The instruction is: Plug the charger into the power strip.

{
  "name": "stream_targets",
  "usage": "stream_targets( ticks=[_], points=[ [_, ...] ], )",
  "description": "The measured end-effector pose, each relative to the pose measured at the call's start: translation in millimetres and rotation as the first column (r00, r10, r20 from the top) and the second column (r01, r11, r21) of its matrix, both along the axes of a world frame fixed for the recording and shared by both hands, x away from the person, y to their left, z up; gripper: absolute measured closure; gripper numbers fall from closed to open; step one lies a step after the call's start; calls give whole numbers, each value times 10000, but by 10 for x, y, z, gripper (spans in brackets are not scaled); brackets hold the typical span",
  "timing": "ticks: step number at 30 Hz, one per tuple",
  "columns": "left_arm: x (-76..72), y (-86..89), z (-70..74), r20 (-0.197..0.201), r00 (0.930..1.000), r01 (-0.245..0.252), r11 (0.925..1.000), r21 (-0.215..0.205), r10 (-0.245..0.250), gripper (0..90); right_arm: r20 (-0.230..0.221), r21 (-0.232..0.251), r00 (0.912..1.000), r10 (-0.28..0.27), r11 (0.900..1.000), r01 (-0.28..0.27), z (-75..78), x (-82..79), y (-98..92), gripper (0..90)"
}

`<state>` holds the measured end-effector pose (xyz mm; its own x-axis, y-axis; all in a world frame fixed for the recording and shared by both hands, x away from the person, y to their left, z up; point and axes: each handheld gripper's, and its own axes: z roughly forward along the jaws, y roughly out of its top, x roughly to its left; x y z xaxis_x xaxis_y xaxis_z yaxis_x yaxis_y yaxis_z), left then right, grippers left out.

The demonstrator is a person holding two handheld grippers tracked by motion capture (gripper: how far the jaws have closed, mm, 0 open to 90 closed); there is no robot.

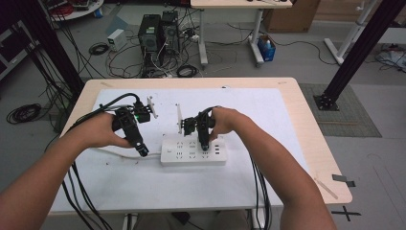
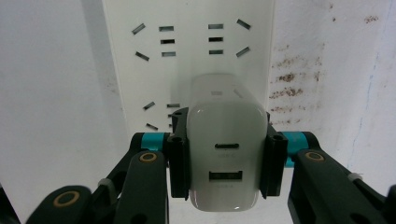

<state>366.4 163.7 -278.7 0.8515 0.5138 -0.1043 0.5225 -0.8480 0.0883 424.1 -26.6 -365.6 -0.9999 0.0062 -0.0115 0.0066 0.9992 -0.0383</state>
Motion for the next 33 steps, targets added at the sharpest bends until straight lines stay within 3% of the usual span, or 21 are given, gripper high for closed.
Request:
stream_targets(
  ticks=[6,12,17,18,21,22,23,24,25,27,33],
  points=[
    [9,24,-6,-31,10000,-60,10000,-7,60,216,-76,139,10000,33,9999,-32,-21,15,-19,629],
    [3,29,6,2,9999,-100,9999,-23,100,217,-178,-64,9998,-76,10000,75,-18,11,-13,627],
    [-8,7,-10,32,9999,-98,9999,-96,99,216,10,258,10000,60,9996,-60,-25,10,-32,622],
    [-9,-4,-27,20,10000,-94,9999,-61,94,216,19,153,9998,-197,9997,196,-18,-7,-23,579],
    [-17,-30,-65,-51,10000,32,10000,79,-32,216,-333,125,9991,-280,9995,284,0,-65,20,342],
    [-18,-32,-70,-70,10000,29,10000,60,-29,216,-340,59,9994,-10,10000,12,11,-70,27,341],
    [-18,-31,-73,-58,10000,23,10000,63,-23,216,-244,40,9997,39,10000,-38,14,-80,29,321],
    [-21,-31,-74,-41,10000,16,10000,62,-16,216,-188,66,9995,-245,9997,246,27,-94,33,291],
    [-23,-28,-72,-27,10000,7,10000,42,-7,216,-181,127,9998,-73,9999,76,40,-74,25,242],
    [-24,-20,-62,1,10000,-10,10000,-20,10,216,-261,65,9978,-602,9982,604,91,-81,5,220],
    [-11,-8,-53,2,10000,-47,10000,-47,47,216,-435,504,9932,-1084,9926,1106,252,-100,-86,137]
  ],
)
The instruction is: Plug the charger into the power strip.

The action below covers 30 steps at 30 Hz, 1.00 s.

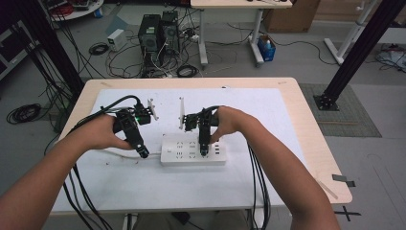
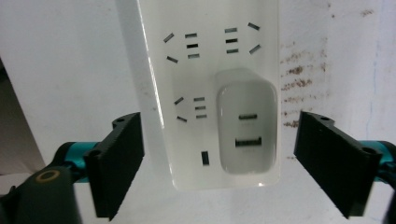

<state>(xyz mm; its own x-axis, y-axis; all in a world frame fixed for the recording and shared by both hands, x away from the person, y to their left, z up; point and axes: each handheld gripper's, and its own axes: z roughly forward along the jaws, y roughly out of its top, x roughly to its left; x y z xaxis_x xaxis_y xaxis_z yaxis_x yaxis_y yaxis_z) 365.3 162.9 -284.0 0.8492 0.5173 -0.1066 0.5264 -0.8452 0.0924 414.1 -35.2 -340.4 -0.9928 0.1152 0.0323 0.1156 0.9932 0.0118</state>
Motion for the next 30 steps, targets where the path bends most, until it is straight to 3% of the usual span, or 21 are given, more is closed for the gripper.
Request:
stream_targets(
  ticks=[1,4,9,12,17,25,30],
  points=[
    [2,-2,2,8,10000,38,10000,20,-38,216,35,4,9999,156,9999,-156,29,7,-20,137],
    [-3,-17,-1,9,10000,-17,10000,-77,17,216,203,105,9997,-97,9999,94,115,-35,-71,137],
    [-10,-64,33,-42,9994,332,9994,-94,-333,216,188,286,9993,-330,9991,325,279,-119,-183,137],
    [-19,-100,84,31,9989,460,9989,-97,-460,216,201,94,9985,-501,9987,499,365,-162,-252,137],
    [-14,-134,189,128,9969,773,9969,-165,-771,216,238,356,9966,-789,9963,780,536,-266,-373,136],
    [-41,-201,304,191,9945,1031,9944,-215,-1027,216,245,264,9965,-801,9965,794,728,-426,-542,137],
    [-80,-210,397,225,9925,1213,9920,-348,-1206,216,426,159,9938,-1029,9946,1023,870,-600,-696,137]
  ],
)
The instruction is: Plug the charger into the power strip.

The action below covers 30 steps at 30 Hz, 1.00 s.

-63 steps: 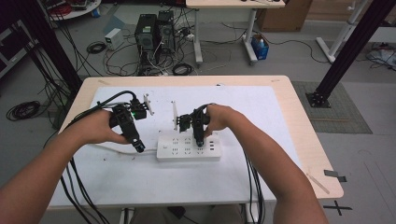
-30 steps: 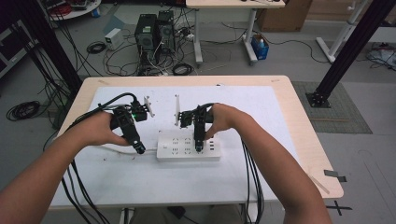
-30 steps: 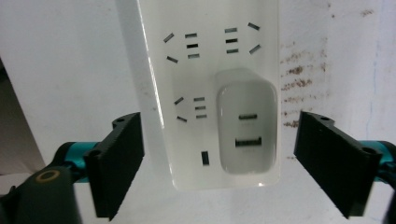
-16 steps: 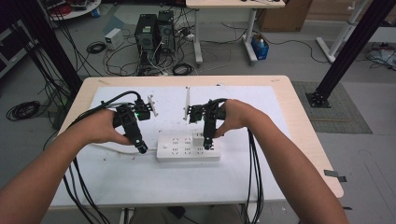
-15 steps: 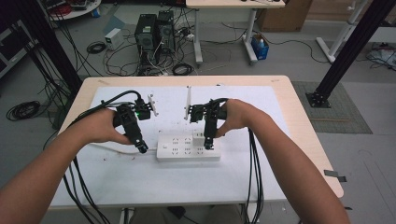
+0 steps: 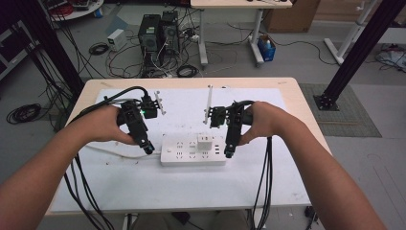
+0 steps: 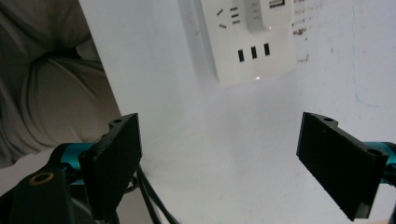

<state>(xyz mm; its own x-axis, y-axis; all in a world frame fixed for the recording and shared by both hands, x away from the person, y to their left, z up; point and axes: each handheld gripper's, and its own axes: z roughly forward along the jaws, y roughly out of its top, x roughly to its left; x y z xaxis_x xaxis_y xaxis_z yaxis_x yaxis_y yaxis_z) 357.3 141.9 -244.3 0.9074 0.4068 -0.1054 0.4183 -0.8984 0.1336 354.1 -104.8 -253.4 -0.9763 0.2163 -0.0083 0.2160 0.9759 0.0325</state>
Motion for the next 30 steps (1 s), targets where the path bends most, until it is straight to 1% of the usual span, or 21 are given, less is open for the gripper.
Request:
stream_targets(
  ticks=[1,2,3,5,6,8,9,10,11,13,14,17,18,19,21,22,24,26,27,29,30],
  points=[
    [-4,8,21,46,10000,-25,10000,11,25,216,58,-34,10000,50,10000,-50,23,-21,-29,137],
    [-6,16,41,74,10000,19,10000,32,-19,216,65,-69,9999,-105,9999,105,48,-54,-53,137],
    [-17,20,56,106,9999,39,10000,15,-39,216,100,-136,9999,-114,9998,116,77,-71,-79,137],
    [-42,27,92,136,9998,138,9999,-27,-138,217,197,-80,9997,-126,9999,128,128,-94,-132,137],
    [-55,30,106,123,9997,208,9998,-14,-208,216,205,-68,9995,-254,9997,255,156,-112,-151,137],
    [-90,41,122,87,9994,322,9994,-97,-321,216,289,5,9992,-271,9996,271,196,-135,-185,137],
    [-104,50,131,101,9993,355,9993,-115,-354,216,289,44,9989,-375,9993,374,215,-153,-196,137],
    [-115,63,138,96,9993,349,9993,-122,-348,216,323,89,9992,-233,9997,230,228,-155,-210,137],
    [-125,75,140,129,9995,280,9995,-134,-278,216,307,29,9988,-393,9992,392,250,-176,-217,137],
    [-141,101,141,110,9997,231,9997,-62,-231,216,323,8,9989,-351,9994,351,274,-185,-243,137],
    [-148,112,142,110,9997,241,9997,-19,-240,216,290,-73,9982,-528,9986,531,288,-199,-248,137],
    [-168,143,148,120,9997,193,9998,-14,-193,216,343,-194,9981,-517,9984,524,299,-202,-281,137],
    [-176,151,150,118,9998,183,9998,-32,-183,216,372,-93,9980,-520,9986,523,296,-203,-290,137],
    [-182,159,152,93,9998,201,9998,-26,-200,216,362,-103,9981,-504,9987,508,305,-206,-298,137],
    [-192,173,147,71,9998,179,9998,15,-179,216,360,-16,9973,-640,9979,641,312,-219,-301,137],
    [-200,178,142,75,9999,139,9999,45,-139,216,391,-9,9979,-519,9987,519,312,-213,-307,137],
    [-203,188,145,108,9997,211,9997,82,-212,216,396,-53,9974,-595,9982,598,312,-224,-307,137],
    [-209,191,148,147,9998,102,9999,45,-103,216,396,-92,9973,-620,9980,624,309,-225,-305,137],
    [-206,191,152,167,9998,135,9999,56,-136,216,395,-116,9967,-714,9973,719,311,-229,-298,137],
    [-213,185,154,117,9998,134,9999,83,-135,216,421,-33,9974,-580,9983,582,309,-216,-291,137],
    [-216,182,153,98,9999,134,9999,86,-135,216,401,-68,9973,-623,9980,626,311,-220,-285,136]
  ],
)
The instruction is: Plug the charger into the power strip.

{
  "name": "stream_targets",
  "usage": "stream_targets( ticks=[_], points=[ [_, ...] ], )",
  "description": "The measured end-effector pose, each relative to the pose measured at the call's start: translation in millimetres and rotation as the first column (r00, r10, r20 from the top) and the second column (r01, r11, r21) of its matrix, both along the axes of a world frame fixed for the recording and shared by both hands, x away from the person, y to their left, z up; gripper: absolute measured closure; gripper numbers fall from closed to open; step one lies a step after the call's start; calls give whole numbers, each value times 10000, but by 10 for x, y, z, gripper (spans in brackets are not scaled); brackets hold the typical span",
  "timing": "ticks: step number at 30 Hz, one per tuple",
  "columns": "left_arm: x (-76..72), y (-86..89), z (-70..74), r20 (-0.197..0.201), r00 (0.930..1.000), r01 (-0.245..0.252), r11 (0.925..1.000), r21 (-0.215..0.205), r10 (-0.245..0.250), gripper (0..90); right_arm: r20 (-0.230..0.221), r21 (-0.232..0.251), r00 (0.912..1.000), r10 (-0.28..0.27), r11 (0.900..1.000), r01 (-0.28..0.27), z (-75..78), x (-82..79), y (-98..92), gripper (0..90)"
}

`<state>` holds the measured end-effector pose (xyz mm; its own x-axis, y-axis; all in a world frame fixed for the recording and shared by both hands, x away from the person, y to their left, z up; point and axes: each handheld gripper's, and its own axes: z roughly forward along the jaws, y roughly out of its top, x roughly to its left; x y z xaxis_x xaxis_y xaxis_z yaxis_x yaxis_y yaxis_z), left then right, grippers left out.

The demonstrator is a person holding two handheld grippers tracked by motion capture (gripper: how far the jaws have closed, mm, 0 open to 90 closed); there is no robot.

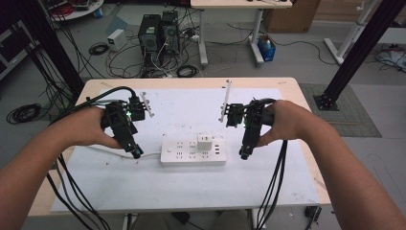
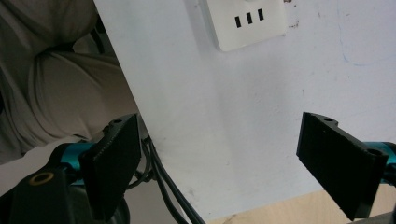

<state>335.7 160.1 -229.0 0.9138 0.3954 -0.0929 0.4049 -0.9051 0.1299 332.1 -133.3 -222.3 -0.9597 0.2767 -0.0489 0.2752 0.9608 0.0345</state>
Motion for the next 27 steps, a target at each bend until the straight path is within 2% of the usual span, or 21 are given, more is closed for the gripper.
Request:
stream_targets(
  ticks=[1,7,13,27],
  points=[
    [-2,-2,0,7,10000,28,10000,-5,-28,216,64,115,9999,120,9999,-121,-10,9,5,137],
    [-11,15,-16,15,10000,-37,10000,-11,37,216,44,109,10000,10,9999,-11,-17,4,25,137],
    [-5,17,-21,0,10000,-24,10000,-1,24,216,75,91,9999,148,9998,-149,-18,13,15,136],
    [-19,-3,-7,84,10000,5,10000,13,-5,216,48,147,10000,-32,9999,31,-38,3,-3,136]
  ],
)
